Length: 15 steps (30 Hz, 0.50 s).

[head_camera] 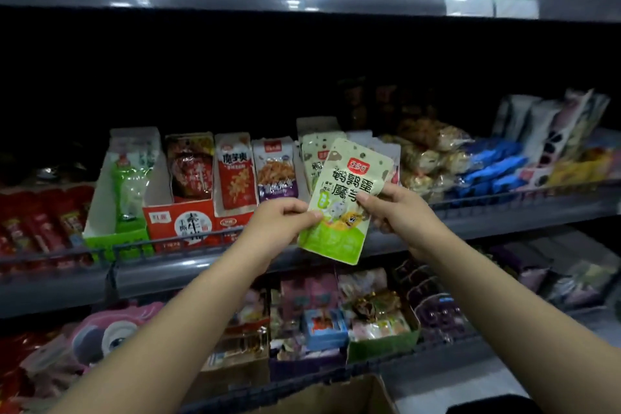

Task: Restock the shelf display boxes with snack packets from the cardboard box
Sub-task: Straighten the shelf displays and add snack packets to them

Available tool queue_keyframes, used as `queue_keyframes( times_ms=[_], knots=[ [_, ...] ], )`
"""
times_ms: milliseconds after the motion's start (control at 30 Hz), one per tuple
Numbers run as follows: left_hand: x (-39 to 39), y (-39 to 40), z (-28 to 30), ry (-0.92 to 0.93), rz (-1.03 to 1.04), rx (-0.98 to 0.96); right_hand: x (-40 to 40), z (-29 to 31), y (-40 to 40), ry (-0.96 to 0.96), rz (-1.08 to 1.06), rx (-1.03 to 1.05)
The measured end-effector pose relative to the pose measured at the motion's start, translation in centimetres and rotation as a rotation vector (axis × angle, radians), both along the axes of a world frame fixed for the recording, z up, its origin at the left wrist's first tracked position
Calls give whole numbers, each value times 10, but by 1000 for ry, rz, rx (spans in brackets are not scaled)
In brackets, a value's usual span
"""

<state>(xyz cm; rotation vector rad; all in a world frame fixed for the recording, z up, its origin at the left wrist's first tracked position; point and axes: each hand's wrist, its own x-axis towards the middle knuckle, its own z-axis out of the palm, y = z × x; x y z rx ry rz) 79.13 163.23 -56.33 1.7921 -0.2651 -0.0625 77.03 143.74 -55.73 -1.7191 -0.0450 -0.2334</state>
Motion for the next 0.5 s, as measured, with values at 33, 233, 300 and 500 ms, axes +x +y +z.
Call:
queue_keyframes(
  times_ms=[33, 233, 300, 500],
  knots=[
    [7, -5, 9, -36, 9, -12, 8, 9, -1, -15, 4, -36],
    [56, -25, 56, -225, 119, -28, 58, 55, -1, -150, -91, -244],
    [72, -29, 59, -244, 142, -36, 73, 65, -1, -198, -172, -376],
    [108, -36, 40, -207, 256, 34, 104, 67, 3, -123, -232, -643]
  ],
)
